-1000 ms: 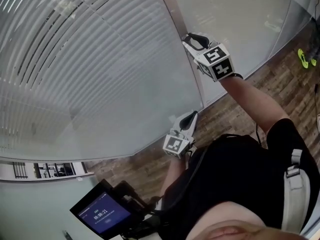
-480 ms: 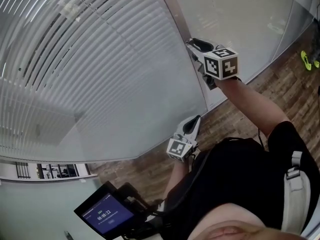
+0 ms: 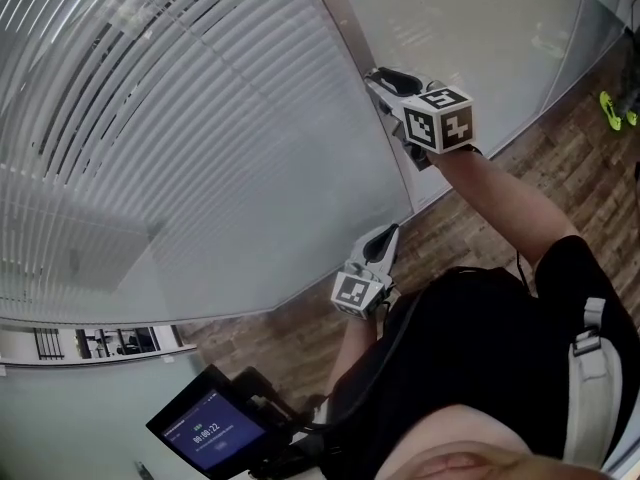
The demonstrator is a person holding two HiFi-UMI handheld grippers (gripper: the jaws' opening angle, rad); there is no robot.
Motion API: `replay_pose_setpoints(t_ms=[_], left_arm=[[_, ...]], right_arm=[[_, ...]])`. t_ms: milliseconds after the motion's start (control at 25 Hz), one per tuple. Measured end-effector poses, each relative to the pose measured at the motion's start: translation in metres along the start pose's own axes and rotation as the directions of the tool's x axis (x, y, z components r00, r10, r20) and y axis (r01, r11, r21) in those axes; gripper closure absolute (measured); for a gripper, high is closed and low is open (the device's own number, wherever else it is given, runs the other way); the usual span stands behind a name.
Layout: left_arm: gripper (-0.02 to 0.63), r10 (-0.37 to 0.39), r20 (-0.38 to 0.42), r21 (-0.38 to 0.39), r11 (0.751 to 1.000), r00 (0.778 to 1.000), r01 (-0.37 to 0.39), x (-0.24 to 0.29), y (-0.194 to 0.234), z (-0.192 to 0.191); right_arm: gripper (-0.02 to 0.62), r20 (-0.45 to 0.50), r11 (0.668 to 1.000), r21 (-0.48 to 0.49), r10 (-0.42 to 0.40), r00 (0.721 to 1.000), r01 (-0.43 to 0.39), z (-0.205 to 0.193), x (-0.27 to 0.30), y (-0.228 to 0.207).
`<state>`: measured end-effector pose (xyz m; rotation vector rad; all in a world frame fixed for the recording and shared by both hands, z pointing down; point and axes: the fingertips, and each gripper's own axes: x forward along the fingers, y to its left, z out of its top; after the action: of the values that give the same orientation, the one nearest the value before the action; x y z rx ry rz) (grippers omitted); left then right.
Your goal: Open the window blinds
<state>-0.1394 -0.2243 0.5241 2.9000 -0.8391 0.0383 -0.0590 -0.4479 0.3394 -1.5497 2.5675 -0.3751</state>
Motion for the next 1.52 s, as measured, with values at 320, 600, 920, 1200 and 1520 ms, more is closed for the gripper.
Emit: replay_pose_setpoints(t_ms=[320,600,920,1200,1520], left_arm=[[0.603,0.002,-0.009,0.002,1.000,1.000,-0.002,-0.002,0.001,0.000],[0.603,-0.002,-0.020,0.014,1.000,1.000,0.002,-0.001,0.002,-0.004],[0.603,0.009,-0.035,0.018,1.000,0.999,-0.009,-0.003,0.003,-0.004],[0.603,-0.002,-0.021,-0.001,1.000,1.000,0.002,-0.001,0.001,-0.001],[0.603,-0.016,-0.022,0.010,1.000,1.000,0.016,0.000,-0.003,-0.002]], right_arm=[[0.388,-0.018,0.979,-0.200,0.028,0.999,-0.031,-0.003,-0.002,0.007],[0.381,-0.084,0.516,-0.856,-0.084,0.993,-0.029,0.002,-0.005,0.030],[0.466,-0.092,0.276,-0.960,-0.156,0.983,-0.046,-0.011,0.003,0.019],[0.465,-0.091,0.357,-0.934,-0.135,0.987,-0.038,-0.009,0.003,0.019],[0.462,-0.080,0.671,-0.741,-0.080,0.994,-0.006,-0.003,-0.003,0.015]])
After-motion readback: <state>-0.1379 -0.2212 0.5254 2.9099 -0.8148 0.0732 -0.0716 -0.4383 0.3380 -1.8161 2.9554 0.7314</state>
